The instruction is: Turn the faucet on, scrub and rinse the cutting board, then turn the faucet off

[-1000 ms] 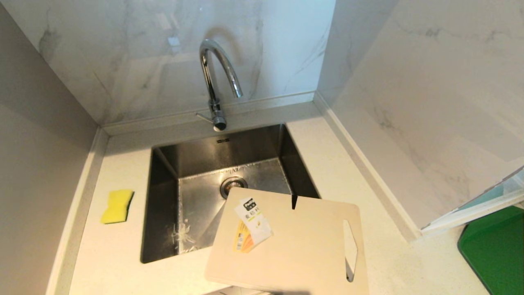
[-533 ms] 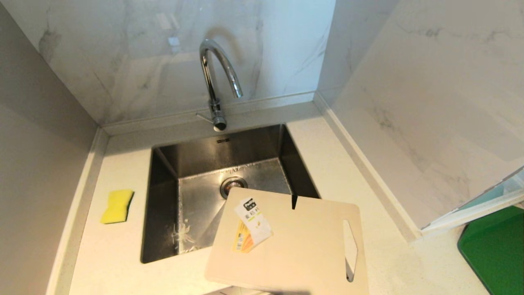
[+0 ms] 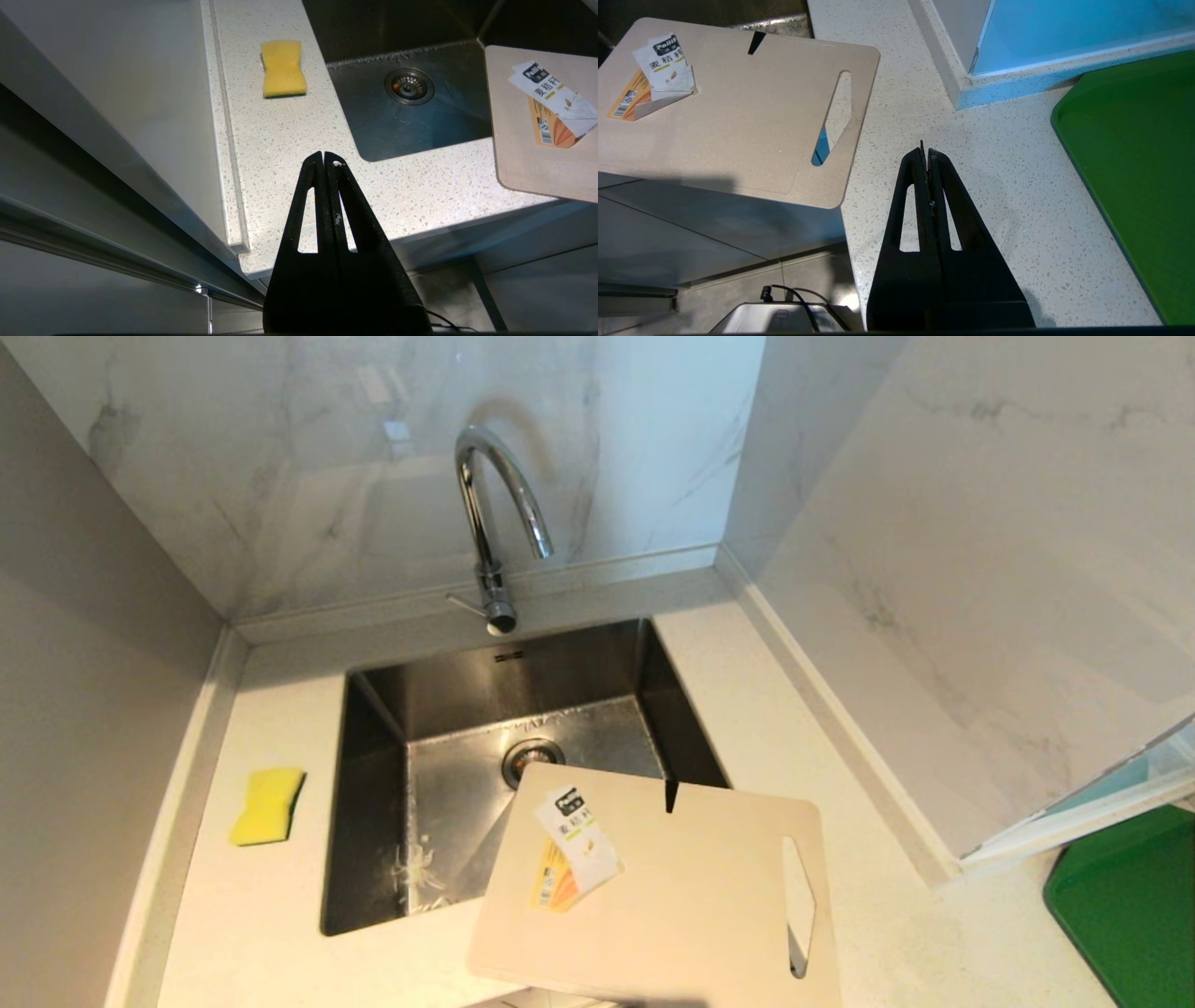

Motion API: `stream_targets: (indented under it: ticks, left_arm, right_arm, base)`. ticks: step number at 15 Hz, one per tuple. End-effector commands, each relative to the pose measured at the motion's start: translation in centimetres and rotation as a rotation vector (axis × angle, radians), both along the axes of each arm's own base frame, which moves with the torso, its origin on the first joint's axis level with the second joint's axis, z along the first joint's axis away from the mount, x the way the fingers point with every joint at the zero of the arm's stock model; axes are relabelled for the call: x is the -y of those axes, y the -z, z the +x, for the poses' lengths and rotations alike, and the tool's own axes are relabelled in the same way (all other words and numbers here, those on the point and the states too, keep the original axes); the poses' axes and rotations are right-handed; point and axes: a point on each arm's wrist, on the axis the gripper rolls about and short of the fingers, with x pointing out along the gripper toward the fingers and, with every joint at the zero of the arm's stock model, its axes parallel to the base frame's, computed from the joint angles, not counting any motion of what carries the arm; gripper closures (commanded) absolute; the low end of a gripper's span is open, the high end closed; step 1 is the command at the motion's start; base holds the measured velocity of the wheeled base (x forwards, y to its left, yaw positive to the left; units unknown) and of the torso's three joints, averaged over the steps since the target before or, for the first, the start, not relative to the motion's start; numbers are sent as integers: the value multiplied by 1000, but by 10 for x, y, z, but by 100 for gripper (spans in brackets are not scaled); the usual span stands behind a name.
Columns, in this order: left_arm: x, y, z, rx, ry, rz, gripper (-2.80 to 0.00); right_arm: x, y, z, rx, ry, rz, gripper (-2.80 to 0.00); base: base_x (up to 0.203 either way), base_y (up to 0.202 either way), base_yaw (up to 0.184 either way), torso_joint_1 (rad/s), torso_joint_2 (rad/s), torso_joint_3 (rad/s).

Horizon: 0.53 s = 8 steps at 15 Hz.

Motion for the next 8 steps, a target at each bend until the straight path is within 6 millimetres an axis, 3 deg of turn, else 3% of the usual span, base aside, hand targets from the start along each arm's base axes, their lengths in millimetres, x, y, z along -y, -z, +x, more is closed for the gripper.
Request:
stream_targets:
  ticks: [1,8]
  left_arm:
    - [0,0,0,-1,-2,0,0]
    - [0,0,0,-1,-2,0,0]
  right_arm:
    - [0,0,0,0,-1,-1,0]
    - [0,0,0,1,-1,-8,0]
  base:
    - [0,0,0,0,0,0]
    - [0,0,0,0,0,0]
